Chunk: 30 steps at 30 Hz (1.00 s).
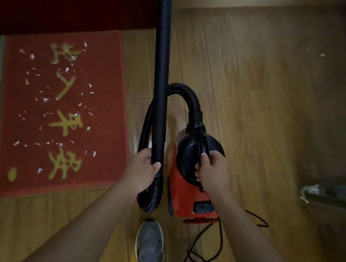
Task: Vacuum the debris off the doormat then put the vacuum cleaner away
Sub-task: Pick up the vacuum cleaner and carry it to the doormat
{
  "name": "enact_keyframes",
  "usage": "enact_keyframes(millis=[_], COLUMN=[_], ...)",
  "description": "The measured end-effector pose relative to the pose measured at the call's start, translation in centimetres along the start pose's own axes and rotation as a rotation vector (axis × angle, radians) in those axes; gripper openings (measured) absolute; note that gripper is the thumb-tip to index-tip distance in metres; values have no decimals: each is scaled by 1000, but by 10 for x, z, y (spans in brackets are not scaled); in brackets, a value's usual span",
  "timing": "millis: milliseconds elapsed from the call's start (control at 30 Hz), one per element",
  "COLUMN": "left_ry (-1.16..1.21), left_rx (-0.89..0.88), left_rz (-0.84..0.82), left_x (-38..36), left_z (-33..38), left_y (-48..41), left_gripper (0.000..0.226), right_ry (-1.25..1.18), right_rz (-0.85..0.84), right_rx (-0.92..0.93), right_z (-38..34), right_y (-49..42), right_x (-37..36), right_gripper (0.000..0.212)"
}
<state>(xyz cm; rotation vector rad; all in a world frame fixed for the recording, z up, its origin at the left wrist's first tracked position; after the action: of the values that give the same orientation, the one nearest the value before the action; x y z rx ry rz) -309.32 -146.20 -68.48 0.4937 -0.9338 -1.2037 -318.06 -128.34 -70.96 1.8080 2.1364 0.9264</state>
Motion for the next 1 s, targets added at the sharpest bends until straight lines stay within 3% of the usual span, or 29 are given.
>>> enact_keyframes(millis=[1000], left_ry=[35], left_rx=[73], left_rz=[-11], left_x=[-54], left_z=[-78], left_y=[-75], left_gripper=[20], right_ry=[-62], right_rz=[3], right_rx=[48], right_z=[72], right_y=[-40], right_x=[-19], right_gripper=[23])
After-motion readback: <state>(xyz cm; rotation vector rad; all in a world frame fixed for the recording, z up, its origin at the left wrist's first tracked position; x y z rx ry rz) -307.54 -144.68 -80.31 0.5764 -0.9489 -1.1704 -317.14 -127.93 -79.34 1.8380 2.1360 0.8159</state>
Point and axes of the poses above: each hand's wrist, its own y-axis away from the middle knuckle, its own x-axis out of the back of the hand, z = x × y, the point moved 4 cm from there along -y, towards the middle knuckle, and after that the axes turned 14 degrees about -y, right-handed, at the moved point
